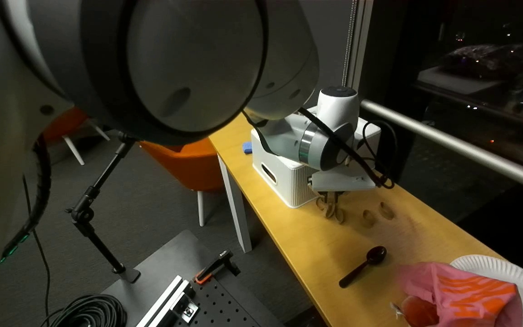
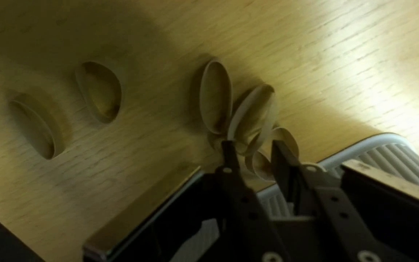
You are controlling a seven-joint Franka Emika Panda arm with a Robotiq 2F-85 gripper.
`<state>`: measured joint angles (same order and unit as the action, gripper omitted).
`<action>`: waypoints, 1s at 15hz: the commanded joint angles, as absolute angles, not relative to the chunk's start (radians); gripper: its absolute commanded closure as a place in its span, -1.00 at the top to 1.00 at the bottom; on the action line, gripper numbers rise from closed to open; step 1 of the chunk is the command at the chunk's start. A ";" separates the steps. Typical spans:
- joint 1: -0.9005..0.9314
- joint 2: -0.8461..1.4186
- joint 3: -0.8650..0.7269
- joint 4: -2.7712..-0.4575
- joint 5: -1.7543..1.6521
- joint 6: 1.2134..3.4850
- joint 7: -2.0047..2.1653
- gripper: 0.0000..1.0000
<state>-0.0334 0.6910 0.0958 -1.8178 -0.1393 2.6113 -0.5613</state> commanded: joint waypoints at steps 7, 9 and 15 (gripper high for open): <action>-0.068 0.733 0.140 -1.786 -0.140 2.595 -0.586 0.81; -0.071 0.759 0.136 -1.764 -0.142 2.588 -0.588 0.76; -0.086 0.805 0.138 -1.725 -0.143 2.583 -0.592 0.70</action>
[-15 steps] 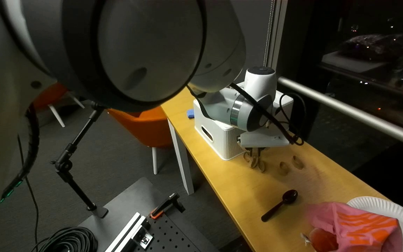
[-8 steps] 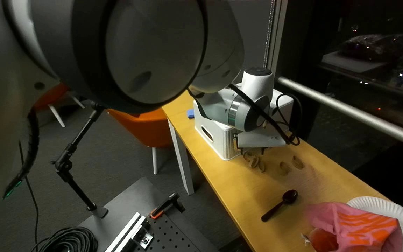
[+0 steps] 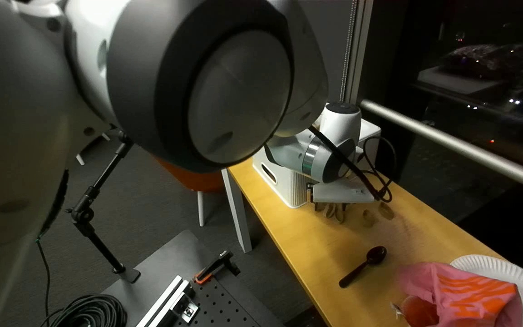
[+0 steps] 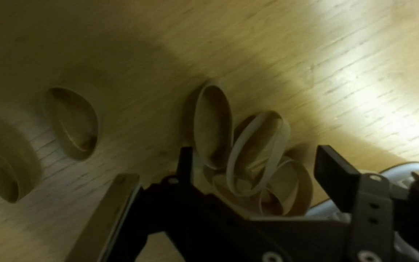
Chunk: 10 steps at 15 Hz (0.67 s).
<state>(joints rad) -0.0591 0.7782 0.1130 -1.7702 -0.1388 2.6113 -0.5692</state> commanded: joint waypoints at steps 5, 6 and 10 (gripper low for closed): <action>-0.086 0.826 0.137 -1.701 -0.146 2.584 -0.589 0.14; -0.085 0.828 0.137 -1.696 -0.146 2.583 -0.589 -0.04; -0.078 0.825 0.140 -1.690 -0.149 2.578 -0.586 -0.62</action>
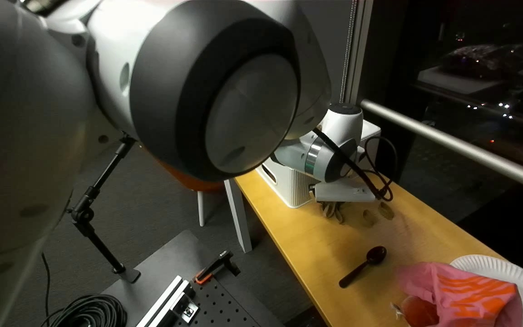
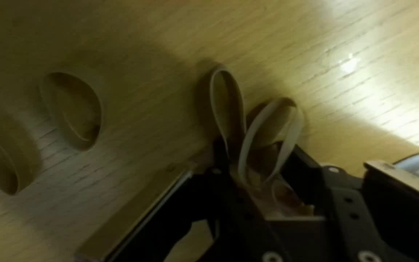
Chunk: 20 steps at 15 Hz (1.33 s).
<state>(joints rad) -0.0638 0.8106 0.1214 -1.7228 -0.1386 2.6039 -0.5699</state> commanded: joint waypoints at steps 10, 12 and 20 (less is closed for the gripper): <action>-0.037 0.751 0.093 -1.747 -0.167 2.565 -0.490 -0.98; -0.013 0.708 0.060 -1.785 -0.184 2.568 -0.432 -0.98; 0.057 0.460 -0.055 -1.988 -0.279 2.481 -0.202 -0.98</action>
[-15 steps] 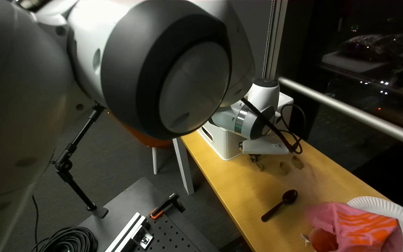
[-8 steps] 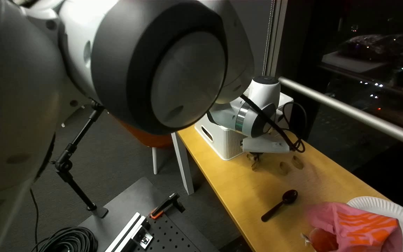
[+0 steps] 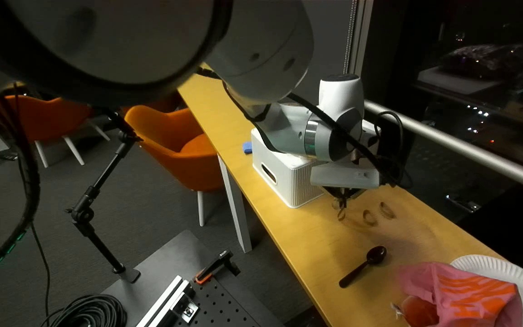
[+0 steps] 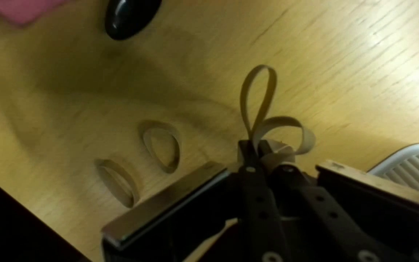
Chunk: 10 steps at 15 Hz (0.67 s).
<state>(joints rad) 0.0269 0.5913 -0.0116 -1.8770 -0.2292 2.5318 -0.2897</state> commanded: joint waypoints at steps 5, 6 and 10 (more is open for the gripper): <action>0.045 0.306 -0.037 -2.082 -0.266 2.510 -0.137 -0.98; 0.047 0.283 -0.033 -2.085 -0.265 2.522 -0.126 -0.98; 0.072 0.236 0.000 -2.083 -0.263 2.587 -0.077 -0.98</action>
<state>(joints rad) 0.0499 0.2841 -0.0187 -2.0540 -0.2553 2.5326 -0.1244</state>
